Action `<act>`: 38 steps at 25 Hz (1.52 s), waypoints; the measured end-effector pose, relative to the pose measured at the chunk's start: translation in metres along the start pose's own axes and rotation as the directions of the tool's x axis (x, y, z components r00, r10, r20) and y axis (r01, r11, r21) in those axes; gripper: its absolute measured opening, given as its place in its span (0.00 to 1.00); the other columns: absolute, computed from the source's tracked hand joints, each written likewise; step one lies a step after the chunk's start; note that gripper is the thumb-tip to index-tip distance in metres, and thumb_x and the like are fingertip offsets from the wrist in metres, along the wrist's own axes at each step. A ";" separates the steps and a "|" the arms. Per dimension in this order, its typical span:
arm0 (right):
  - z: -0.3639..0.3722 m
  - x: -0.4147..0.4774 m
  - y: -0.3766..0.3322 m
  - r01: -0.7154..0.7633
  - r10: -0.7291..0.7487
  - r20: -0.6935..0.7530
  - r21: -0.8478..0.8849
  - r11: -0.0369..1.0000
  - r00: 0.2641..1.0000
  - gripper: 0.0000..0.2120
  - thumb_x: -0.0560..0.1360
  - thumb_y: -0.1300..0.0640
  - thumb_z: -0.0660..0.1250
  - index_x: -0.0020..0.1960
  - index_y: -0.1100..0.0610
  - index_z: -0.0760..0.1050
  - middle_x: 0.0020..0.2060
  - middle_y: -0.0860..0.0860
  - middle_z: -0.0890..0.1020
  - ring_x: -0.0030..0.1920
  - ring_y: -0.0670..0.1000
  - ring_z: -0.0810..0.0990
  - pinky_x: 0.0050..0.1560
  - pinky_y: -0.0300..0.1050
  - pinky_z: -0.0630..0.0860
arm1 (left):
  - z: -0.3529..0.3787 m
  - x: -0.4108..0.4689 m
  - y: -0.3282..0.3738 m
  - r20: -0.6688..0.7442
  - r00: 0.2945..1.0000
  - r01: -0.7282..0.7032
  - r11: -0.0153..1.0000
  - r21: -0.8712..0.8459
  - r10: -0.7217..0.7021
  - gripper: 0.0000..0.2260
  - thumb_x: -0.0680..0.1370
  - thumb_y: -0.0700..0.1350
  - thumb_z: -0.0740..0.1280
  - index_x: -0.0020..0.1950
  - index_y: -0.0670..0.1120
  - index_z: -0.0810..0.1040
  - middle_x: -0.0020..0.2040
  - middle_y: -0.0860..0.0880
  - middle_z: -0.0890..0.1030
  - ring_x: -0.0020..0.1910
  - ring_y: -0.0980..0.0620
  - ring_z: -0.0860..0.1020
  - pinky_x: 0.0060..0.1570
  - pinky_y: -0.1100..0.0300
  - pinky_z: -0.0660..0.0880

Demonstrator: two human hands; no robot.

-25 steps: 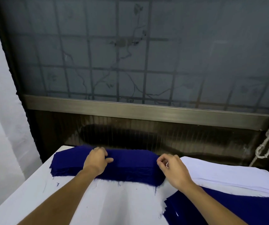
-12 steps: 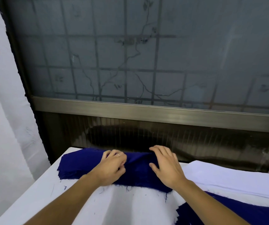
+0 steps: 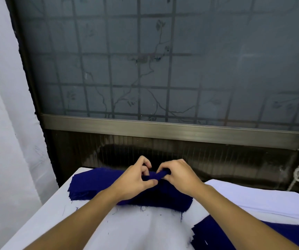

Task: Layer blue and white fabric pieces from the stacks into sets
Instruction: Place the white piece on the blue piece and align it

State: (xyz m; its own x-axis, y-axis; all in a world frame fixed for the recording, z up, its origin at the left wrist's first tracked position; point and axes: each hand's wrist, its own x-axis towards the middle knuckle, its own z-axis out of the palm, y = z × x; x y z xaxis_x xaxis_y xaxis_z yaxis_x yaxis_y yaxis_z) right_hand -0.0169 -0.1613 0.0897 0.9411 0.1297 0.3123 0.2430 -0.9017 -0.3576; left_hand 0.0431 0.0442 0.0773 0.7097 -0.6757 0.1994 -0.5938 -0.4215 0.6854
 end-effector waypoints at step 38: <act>-0.038 -0.305 0.027 -0.396 0.610 -0.133 0.651 0.648 0.781 0.07 0.80 0.52 0.68 0.49 0.52 0.85 0.44 0.46 0.88 0.45 0.48 0.87 0.47 0.45 0.82 | 0.016 -0.181 0.005 -0.420 0.834 0.370 0.927 -0.057 -0.359 0.18 0.83 0.56 0.64 0.44 0.43 0.78 0.38 0.48 0.82 0.38 0.51 0.79 0.34 0.60 0.72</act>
State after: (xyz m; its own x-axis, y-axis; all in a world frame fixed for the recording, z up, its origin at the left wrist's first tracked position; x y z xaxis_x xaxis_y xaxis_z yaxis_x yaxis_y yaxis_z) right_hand -0.3066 -0.2409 0.0185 0.8518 -0.5040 0.1426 -0.0617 -0.3669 -0.9282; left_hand -0.0944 0.1551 0.0331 0.9639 -0.1580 0.2143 -0.2660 -0.6063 0.7494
